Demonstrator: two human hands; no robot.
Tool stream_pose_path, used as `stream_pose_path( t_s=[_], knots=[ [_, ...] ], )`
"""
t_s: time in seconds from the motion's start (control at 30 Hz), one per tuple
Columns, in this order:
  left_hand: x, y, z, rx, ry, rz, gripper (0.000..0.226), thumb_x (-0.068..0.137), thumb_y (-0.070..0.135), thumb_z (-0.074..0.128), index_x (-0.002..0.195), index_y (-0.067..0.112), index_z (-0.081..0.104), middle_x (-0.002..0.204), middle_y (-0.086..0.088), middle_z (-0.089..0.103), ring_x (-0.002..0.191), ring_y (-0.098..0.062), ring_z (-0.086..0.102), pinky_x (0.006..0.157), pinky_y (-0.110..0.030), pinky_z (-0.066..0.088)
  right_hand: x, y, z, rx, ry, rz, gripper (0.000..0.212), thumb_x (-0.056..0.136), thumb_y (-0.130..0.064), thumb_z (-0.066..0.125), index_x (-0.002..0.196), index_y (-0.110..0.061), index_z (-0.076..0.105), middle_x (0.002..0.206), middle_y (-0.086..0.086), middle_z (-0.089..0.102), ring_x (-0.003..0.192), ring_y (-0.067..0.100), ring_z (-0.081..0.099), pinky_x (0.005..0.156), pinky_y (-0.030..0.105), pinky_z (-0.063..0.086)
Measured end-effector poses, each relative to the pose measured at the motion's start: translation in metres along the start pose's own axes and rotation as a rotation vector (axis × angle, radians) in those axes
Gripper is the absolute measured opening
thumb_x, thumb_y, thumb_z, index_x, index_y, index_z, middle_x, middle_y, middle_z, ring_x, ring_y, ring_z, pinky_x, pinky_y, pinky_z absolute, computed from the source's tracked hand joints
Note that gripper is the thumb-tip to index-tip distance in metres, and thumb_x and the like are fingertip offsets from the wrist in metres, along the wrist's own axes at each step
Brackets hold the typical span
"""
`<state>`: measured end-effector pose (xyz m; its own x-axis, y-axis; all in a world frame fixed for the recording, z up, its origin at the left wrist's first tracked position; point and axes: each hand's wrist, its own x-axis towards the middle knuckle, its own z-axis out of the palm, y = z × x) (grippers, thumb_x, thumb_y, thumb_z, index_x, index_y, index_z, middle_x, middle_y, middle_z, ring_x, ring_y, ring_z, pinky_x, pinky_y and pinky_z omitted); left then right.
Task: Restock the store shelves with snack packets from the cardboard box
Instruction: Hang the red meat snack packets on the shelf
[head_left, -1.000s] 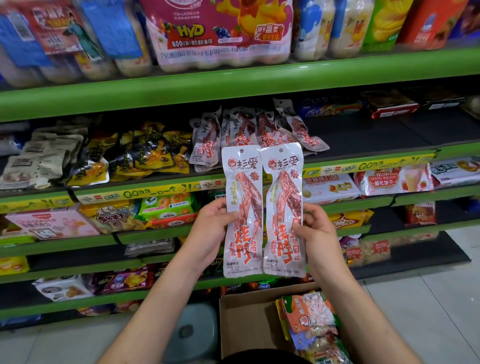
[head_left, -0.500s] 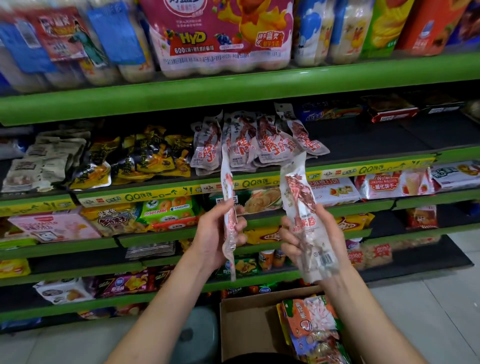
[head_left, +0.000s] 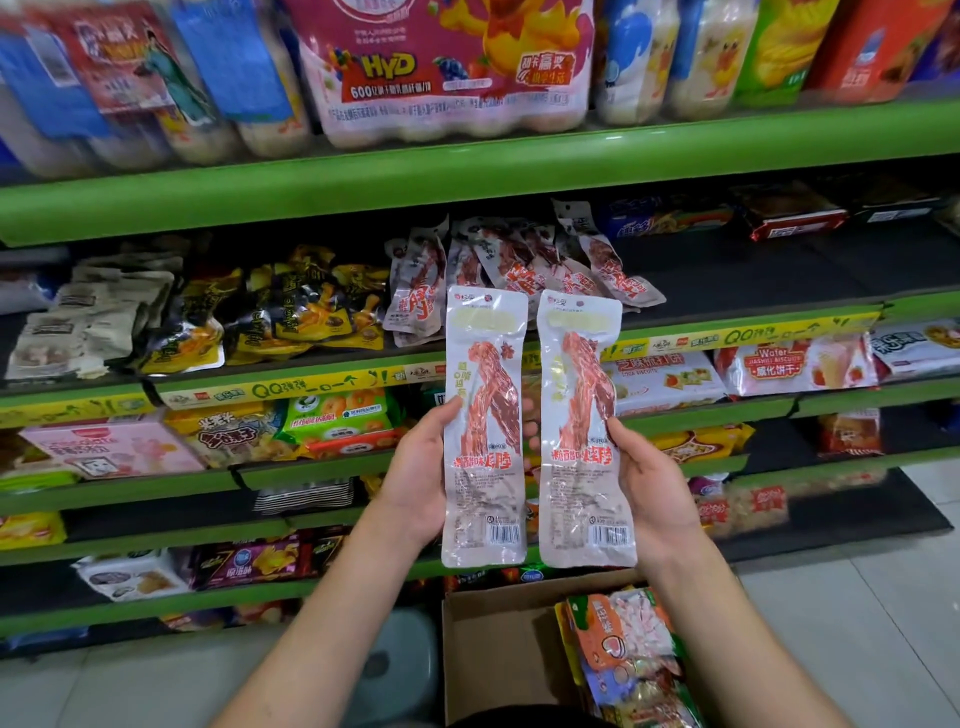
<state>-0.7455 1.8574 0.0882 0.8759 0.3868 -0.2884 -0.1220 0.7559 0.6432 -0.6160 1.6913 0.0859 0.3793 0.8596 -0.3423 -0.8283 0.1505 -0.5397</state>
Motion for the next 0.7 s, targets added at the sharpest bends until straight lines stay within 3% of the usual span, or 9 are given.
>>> stream_pose_path(
  t_s=[0.17,0.33,0.47,0.7],
  knots=[
    [0.0019,0.0008,-0.0007,0.010,0.000,0.001,0.042,0.089,0.035,0.054,0.117,0.012,0.075,0.121,-0.021,0.070,0.098,-0.031,0.073,0.078,-0.045,0.060,0.0033,0.0021,-0.0004,-0.011,-0.006,0.001,0.043,0.092,-0.034,0.056,0.123,-0.007,0.071,0.117,0.018,0.072,0.106,0.032,0.070,0.086,0.045,0.058],
    [0.0034,0.0021,-0.0017,0.006,0.011,-0.005,0.051,0.088,0.035,0.056,0.130,0.007,0.066,0.126,-0.024,0.066,0.099,-0.033,0.070,0.078,-0.046,0.059,0.0038,0.0009,-0.0002,-0.002,0.003,-0.004,0.037,0.093,-0.033,0.055,0.112,-0.010,0.077,0.110,0.014,0.075,0.100,0.028,0.073,0.082,0.043,0.059],
    [0.0052,0.0017,-0.0022,0.027,0.008,-0.005,0.043,0.087,0.037,0.056,0.116,0.011,0.076,0.120,-0.022,0.070,0.095,-0.033,0.072,0.081,-0.048,0.059,0.0042,-0.0004,0.0015,-0.021,-0.022,-0.022,0.040,0.093,-0.033,0.054,0.118,-0.008,0.074,0.113,0.017,0.073,0.102,0.031,0.072,0.084,0.046,0.059],
    [0.0057,0.0040,-0.0039,0.024,-0.026,-0.032,0.055,0.087,0.039,0.058,0.130,0.005,0.066,0.126,-0.025,0.065,0.098,-0.036,0.069,0.087,-0.051,0.056,0.0060,-0.0007,0.0035,-0.021,-0.090,-0.013,0.043,0.097,-0.034,0.049,0.123,-0.006,0.070,0.118,0.019,0.071,0.106,0.031,0.071,0.091,0.048,0.057]
  ],
)
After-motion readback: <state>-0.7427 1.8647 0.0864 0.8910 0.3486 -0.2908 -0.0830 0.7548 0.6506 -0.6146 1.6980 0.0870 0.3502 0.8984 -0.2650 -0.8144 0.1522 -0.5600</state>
